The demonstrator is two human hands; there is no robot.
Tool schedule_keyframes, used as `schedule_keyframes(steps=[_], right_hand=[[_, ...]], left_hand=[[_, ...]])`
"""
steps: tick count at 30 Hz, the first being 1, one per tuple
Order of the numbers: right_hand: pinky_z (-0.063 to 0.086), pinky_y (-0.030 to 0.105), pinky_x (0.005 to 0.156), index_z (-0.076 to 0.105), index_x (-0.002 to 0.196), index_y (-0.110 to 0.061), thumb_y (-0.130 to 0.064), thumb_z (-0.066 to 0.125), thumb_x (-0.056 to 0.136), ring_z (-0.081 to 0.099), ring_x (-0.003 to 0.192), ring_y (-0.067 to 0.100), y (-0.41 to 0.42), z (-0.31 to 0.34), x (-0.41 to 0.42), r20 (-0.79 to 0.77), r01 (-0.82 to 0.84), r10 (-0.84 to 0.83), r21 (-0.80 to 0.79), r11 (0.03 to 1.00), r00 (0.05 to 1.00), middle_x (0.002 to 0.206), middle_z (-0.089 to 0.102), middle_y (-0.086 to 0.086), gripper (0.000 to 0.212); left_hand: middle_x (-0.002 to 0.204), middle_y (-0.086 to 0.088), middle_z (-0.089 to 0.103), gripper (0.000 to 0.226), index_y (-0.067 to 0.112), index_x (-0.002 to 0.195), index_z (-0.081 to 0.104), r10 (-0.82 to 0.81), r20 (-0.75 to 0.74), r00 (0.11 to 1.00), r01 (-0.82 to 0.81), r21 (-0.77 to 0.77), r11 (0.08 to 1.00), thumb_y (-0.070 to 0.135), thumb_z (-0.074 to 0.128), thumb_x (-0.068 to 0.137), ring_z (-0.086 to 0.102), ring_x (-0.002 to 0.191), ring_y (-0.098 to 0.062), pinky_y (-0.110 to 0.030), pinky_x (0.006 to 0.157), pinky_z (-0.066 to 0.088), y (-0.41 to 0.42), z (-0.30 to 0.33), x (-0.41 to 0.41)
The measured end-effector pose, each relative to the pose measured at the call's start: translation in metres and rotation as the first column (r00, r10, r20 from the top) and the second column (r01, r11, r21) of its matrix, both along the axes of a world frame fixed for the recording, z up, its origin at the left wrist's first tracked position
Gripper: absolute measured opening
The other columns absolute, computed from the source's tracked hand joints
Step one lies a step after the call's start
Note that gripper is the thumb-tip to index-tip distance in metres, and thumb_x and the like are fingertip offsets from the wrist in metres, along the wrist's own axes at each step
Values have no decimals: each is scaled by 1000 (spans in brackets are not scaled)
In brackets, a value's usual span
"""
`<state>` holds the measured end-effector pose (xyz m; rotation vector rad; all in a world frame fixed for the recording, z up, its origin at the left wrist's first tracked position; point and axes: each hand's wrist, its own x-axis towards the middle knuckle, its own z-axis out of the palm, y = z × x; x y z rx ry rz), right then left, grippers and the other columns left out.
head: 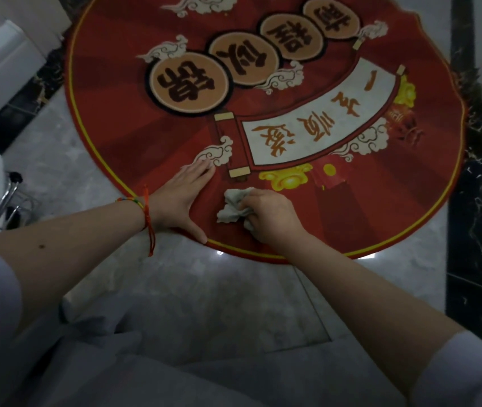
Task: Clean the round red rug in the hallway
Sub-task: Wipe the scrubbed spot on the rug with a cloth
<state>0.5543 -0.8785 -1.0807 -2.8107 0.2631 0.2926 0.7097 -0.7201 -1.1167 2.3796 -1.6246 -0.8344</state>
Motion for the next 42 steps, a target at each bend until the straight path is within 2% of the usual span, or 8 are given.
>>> schedule_keyframes(steps=[15, 25, 28, 29, 31, 33, 37, 42], right_hand=[[45, 35, 77, 67, 103, -10, -12, 61, 79, 56, 102, 27, -22, -6, 24, 73, 108, -106, -29, 994, 992, 108, 61, 6, 25], [41, 30, 75, 61, 114, -15, -20, 63, 84, 56, 106, 26, -29, 6, 39, -89, 126, -138, -127, 984, 986, 113, 59, 7, 30], [47, 29, 76, 65, 109, -9, -17, 60, 86, 61, 94, 22, -38, 15, 48, -140, 257, -247, 59, 965, 959, 105, 65, 11, 25], [50, 29, 75, 66, 106, -5, -12, 58, 86, 61, 87, 19, -44, 20, 48, -124, 354, -332, 250, 901, 935, 99, 67, 13, 22], [55, 25, 67, 65, 100, -4, -4, 53, 91, 62, 75, 13, -51, 33, 40, -235, 469, -439, 683, 560, 867, 86, 67, 10, 15], [55, 23, 68, 64, 93, -11, -4, 50, 95, 65, 76, 13, -50, 37, 30, -436, 537, -363, 806, 249, 824, 87, 68, 5, 16], [46, 27, 67, 62, 98, -11, -6, 48, 91, 56, 88, 20, -45, 22, 26, -293, 509, -417, 463, 725, 861, 88, 61, 4, 16], [36, 29, 62, 58, 103, -17, -21, 57, 89, 56, 87, 22, -31, 6, 25, 59, 409, -409, 11, 912, 911, 98, 57, 1, 14]], left_hand=[[156, -3, -24, 155, 14, 150, -15, 0, -2, 1000, 0, -29, 1000, 98, 46, 35, -26, 142, -13, -33, 116, -13, -1, -2, -1], [156, -4, -23, 157, 14, 150, -14, 10, -34, 999, -10, -19, 1000, 101, 42, 32, -27, 142, -12, -31, 115, -15, 0, 3, -4], [157, -5, -22, 158, 13, 150, -13, 10, -6, 1000, -10, -11, 1000, 101, 39, 30, -27, 141, -13, -30, 114, -15, 0, 1, -1], [157, -5, -21, 158, 13, 150, -13, 9, -5, 1000, -10, -10, 1000, 101, 39, 30, -26, 142, -13, -31, 114, -15, -1, 1, -1], [157, -6, -20, 159, 12, 150, -13, 9, -10, 1000, -9, -9, 1000, 101, 39, 30, -25, 142, -14, -31, 114, -14, -1, 3, -2], [157, -6, -20, 159, 12, 150, -13, 10, -16, 1000, -10, -8, 1000, 101, 40, 30, -24, 142, -13, -30, 114, -14, -1, 4, -2], [157, -5, -21, 159, 13, 150, -14, 8, -3, 1000, -8, -8, 1000, 101, 39, 29, -24, 142, -13, -30, 114, -15, 0, 1, -1], [158, -6, -19, 162, 12, 150, -12, 23, -9, 1000, -23, 0, 1000, 102, 36, 25, -23, 142, -13, -30, 113, -15, -3, 5, -5]])
